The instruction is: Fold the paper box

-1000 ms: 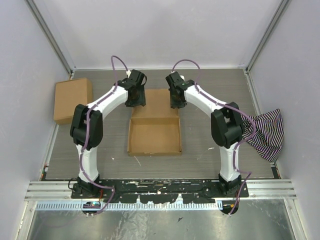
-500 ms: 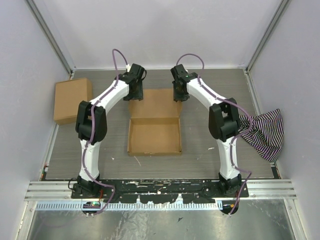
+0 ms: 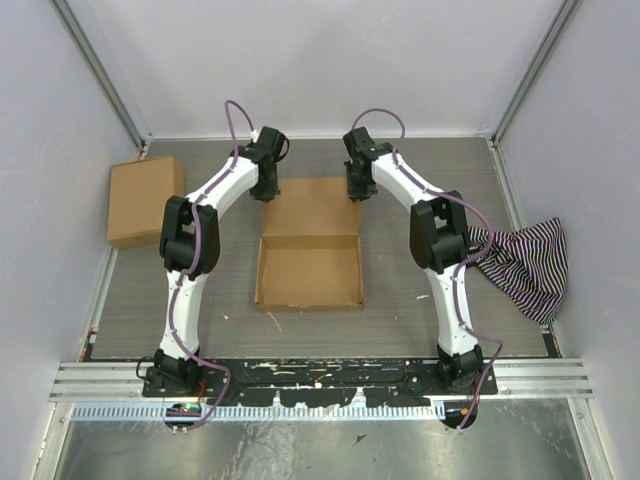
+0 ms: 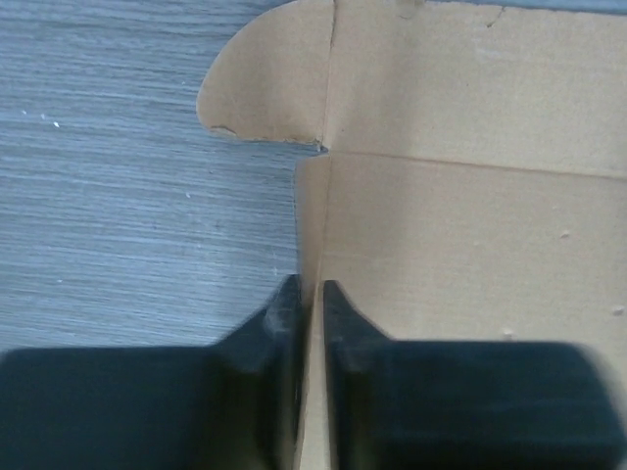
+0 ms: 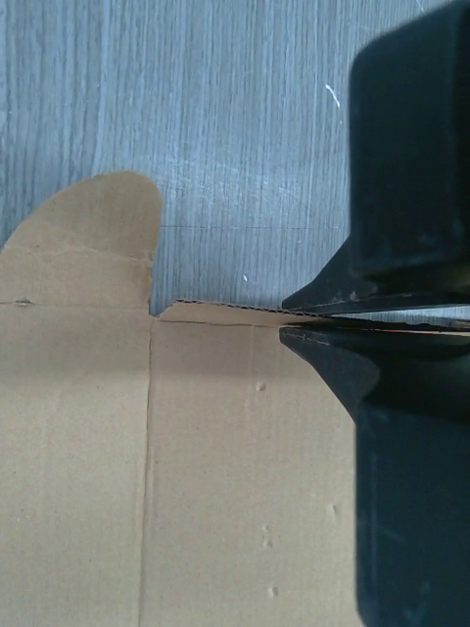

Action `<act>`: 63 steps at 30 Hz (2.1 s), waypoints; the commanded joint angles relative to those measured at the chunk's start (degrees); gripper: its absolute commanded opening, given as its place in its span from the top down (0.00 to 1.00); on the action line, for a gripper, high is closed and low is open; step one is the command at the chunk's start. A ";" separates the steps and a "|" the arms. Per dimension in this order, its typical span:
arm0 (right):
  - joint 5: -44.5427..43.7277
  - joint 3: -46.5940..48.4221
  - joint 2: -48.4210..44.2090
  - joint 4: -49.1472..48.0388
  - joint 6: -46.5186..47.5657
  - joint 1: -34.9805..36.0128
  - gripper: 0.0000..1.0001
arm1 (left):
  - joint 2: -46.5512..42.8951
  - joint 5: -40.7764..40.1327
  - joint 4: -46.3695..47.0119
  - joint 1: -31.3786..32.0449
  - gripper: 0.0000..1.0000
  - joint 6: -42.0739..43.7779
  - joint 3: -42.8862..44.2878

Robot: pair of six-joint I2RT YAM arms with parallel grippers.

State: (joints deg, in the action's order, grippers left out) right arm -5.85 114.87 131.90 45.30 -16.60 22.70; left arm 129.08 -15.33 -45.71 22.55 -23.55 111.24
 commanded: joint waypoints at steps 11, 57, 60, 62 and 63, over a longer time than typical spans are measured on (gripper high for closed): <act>-1.55 -4.27 -11.76 -8.30 1.78 -0.30 0.64 | -15.01 -0.39 12.83 -0.05 1.00 -0.44 -11.91; 2.77 -22.97 -41.87 -5.44 6.48 -3.26 0.59 | -49.11 9.87 116.03 3.59 1.00 12.45 -82.06; 0.29 -23.21 -42.10 -6.20 6.56 -3.64 0.60 | -48.69 10.29 116.37 3.58 1.00 12.30 -81.98; 0.37 -23.03 -41.49 -6.59 6.66 -4.30 0.60 | -48.56 10.52 116.46 3.61 1.00 12.19 -81.91; 0.36 -22.97 -41.12 -6.89 6.67 -4.51 0.60 | -48.49 10.62 116.47 3.56 1.00 12.17 -81.82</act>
State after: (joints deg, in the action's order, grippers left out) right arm -2.96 91.15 93.34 41.63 -10.66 19.25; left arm 80.93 -4.97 65.95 26.00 -12.16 29.78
